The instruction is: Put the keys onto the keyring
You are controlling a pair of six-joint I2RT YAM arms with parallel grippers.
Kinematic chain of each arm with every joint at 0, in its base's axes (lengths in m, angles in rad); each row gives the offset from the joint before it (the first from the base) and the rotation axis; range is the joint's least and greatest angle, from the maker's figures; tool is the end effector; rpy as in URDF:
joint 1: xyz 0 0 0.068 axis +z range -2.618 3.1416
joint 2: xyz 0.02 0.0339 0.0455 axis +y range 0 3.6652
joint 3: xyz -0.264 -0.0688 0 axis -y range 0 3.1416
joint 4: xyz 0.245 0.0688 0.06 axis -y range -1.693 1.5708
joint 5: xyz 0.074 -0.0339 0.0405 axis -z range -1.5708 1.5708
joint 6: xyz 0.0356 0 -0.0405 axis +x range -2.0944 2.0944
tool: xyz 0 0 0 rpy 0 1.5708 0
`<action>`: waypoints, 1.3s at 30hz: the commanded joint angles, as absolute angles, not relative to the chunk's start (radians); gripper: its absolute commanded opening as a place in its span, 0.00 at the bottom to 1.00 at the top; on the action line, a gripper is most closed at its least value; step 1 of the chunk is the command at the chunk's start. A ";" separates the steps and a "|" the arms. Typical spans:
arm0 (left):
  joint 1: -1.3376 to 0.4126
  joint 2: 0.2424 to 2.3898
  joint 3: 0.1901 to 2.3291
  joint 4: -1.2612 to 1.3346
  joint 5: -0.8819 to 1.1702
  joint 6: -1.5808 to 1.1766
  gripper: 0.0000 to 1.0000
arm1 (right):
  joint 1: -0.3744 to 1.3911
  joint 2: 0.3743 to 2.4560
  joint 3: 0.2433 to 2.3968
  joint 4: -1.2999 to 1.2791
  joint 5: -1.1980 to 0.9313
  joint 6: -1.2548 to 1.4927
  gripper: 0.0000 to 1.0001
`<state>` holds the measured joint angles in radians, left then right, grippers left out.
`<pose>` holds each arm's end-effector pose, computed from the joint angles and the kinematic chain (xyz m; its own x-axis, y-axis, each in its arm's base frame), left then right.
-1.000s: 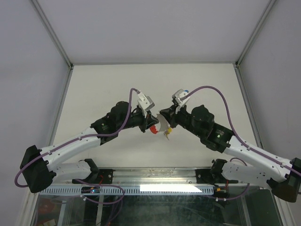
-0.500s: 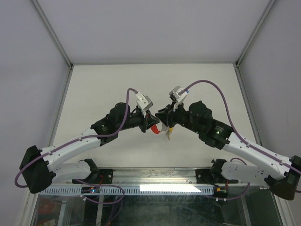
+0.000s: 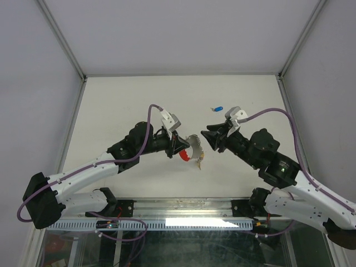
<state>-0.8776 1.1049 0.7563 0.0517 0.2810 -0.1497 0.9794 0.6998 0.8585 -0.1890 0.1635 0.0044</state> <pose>0.1558 -0.2029 0.2904 -0.3203 0.1614 -0.9335 0.8704 0.4389 -0.2228 0.0938 0.1292 0.3782 -0.0201 -0.0221 -0.9996 -0.7283 0.6853 -0.0005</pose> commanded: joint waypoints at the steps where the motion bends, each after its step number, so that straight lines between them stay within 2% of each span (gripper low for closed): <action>1: -0.885 1.065 0.768 0.134 0.353 -0.163 0.00 | 0.983 0.723 0.930 -0.300 0.180 -0.033 0.34; 7: -0.885 1.058 0.791 0.089 0.406 -0.130 0.00 | 0.981 0.781 1.068 -0.524 0.133 0.053 0.37; 10: -0.886 1.050 0.796 0.053 0.377 -0.111 0.00 | 0.961 0.828 1.145 -0.658 0.209 0.214 0.37; 17: -0.887 1.039 0.809 -0.003 0.285 -0.070 0.00 | 0.900 0.941 1.267 -0.812 0.171 0.642 0.37; 21: -0.890 1.059 0.859 -0.052 0.232 -0.030 0.00 | 0.893 0.956 1.259 -0.773 0.147 0.736 0.38; 27: -0.893 1.067 0.922 -0.133 0.102 0.136 0.00 | 0.888 0.920 1.162 -0.691 0.236 0.790 0.38; 39: -0.893 0.868 0.729 0.151 0.128 0.435 0.00 | 0.888 0.815 1.079 -0.530 0.303 0.776 0.38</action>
